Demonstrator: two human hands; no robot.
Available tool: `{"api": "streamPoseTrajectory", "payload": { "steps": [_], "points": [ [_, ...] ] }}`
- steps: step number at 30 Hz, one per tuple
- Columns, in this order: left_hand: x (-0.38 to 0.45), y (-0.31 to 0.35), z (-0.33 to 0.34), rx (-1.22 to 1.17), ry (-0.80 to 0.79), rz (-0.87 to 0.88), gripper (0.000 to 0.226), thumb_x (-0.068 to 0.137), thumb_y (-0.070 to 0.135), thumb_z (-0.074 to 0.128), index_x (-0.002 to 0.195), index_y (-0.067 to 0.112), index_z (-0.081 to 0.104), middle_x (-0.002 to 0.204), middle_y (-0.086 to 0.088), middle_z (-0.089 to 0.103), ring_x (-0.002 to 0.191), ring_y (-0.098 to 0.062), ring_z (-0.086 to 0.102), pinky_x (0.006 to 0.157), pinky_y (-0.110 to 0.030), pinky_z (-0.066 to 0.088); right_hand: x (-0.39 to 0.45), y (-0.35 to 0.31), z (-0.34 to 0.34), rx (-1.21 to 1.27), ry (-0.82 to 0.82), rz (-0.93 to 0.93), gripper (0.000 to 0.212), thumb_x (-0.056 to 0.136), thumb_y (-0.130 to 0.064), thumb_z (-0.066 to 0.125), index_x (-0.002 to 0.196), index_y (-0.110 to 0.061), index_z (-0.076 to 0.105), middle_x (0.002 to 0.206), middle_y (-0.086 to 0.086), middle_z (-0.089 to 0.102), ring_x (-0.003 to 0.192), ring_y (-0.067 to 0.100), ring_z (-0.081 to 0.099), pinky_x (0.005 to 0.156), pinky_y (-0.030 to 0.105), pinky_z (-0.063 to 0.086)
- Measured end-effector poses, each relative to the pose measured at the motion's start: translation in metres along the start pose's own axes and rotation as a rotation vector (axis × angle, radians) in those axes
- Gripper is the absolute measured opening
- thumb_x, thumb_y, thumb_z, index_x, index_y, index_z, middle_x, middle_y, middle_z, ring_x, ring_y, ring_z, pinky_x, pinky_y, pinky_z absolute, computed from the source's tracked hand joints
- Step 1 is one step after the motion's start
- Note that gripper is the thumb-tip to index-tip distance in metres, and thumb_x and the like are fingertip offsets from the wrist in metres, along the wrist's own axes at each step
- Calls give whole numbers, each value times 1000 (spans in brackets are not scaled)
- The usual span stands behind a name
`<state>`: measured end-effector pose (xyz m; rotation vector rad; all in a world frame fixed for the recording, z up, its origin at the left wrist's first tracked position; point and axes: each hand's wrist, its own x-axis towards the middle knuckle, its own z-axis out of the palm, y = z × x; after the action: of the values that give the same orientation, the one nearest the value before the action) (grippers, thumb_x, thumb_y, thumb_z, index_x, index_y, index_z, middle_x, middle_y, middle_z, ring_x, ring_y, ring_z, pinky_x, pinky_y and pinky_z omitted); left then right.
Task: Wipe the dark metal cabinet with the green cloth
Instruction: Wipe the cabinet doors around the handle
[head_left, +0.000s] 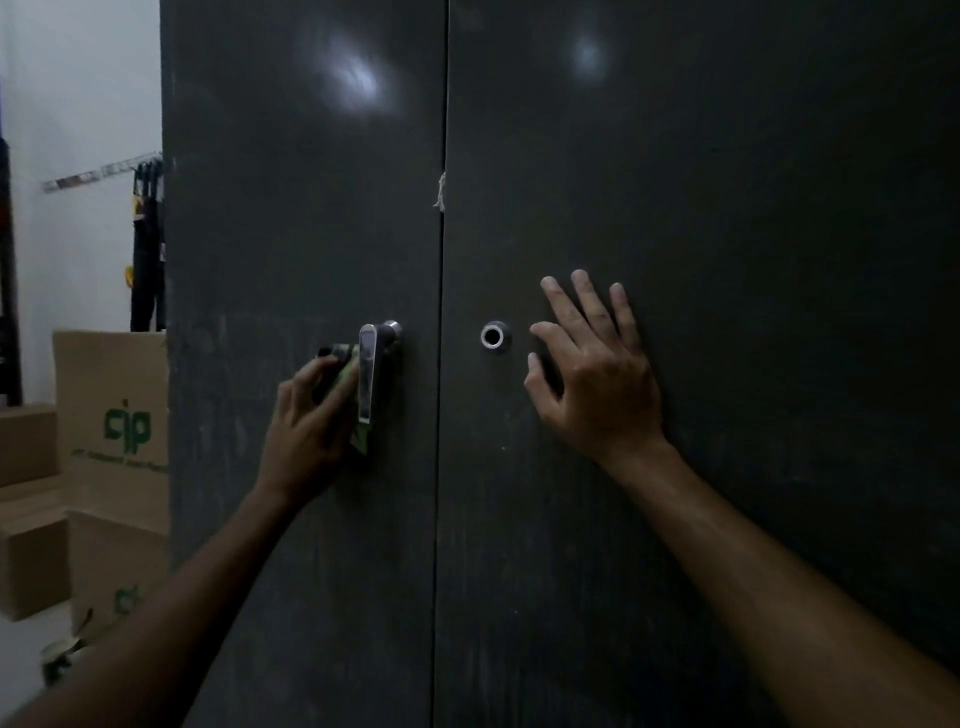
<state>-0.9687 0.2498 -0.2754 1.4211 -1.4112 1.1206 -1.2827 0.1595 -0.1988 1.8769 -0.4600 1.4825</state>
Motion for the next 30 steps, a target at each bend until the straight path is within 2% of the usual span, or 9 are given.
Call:
{"api": "streamPoseTrajectory", "payload": {
  "steps": [3, 8, 12, 14, 16, 19, 23, 25, 30],
  "points": [
    [25, -11, -6, 67, -27, 73, 66, 81, 8, 78, 142, 12, 54, 147, -18, 33, 116, -42, 39, 86, -57, 52, 0, 0, 2, -11, -3, -2, 26, 90, -25, 58, 110, -12, 68, 152, 11, 45, 147, 30, 31, 121, 54, 20],
    [-27, -18, 0, 110, -99, 430, 42, 91, 37, 52, 129, 20, 54, 141, -19, 37, 112, -40, 43, 82, -54, 54, 0, -1, 2, -23, -2, -4, 24, 90, -25, 58, 108, -13, 68, 152, 11, 45, 147, 30, 31, 120, 54, 20],
    [-37, -33, -1, 176, -143, 604, 51, 89, 29, 50, 140, 26, 45, 144, -10, 38, 108, -36, 49, 84, -48, 52, 0, -1, 1, -25, -4, -1, 24, 90, -25, 58, 107, -12, 68, 152, 11, 45, 147, 31, 31, 121, 54, 20],
    [-23, -38, 1, 181, -96, 550, 50, 90, 27, 49, 139, 22, 46, 144, -13, 40, 105, -40, 54, 83, -49, 51, 0, -1, 2, -24, -6, -4, 24, 90, -25, 58, 108, -12, 68, 152, 11, 45, 147, 31, 31, 121, 54, 20],
    [-7, -43, 2, 130, -17, 313, 51, 93, 27, 49, 143, 17, 45, 146, -18, 39, 111, -42, 52, 85, -51, 49, 0, 0, 2, -25, -9, -3, 24, 90, -25, 58, 109, -13, 67, 152, 11, 45, 147, 31, 31, 121, 55, 20],
    [15, -48, 1, -58, 77, -103, 57, 97, 32, 47, 152, 25, 39, 150, -14, 33, 124, -40, 41, 94, -49, 45, 0, 1, 4, -31, -10, -7, 24, 91, -26, 58, 110, -14, 66, 152, 11, 44, 147, 30, 30, 120, 55, 20],
    [37, -45, 9, -177, 230, -403, 54, 99, 33, 44, 153, 27, 39, 143, -15, 34, 126, -36, 42, 103, -35, 35, -1, 1, 4, -55, -9, -15, 34, 91, -27, 57, 122, -14, 64, 153, 11, 43, 148, 30, 29, 120, 56, 20],
    [19, -29, 18, -165, 235, -396, 54, 99, 36, 44, 153, 30, 36, 144, -13, 33, 126, -35, 41, 98, -38, 39, -1, 0, 4, -65, -11, -23, 40, 91, -27, 57, 127, -13, 62, 153, 12, 43, 147, 31, 29, 120, 56, 20],
    [-58, -33, 36, -31, 101, 38, 51, 99, 36, 45, 149, 23, 41, 144, -16, 38, 119, -39, 46, 94, -48, 47, -1, -1, 2, -28, -8, -30, 45, 90, -28, 58, 131, -11, 60, 151, 11, 46, 147, 30, 31, 120, 56, 20]
  ]
}}
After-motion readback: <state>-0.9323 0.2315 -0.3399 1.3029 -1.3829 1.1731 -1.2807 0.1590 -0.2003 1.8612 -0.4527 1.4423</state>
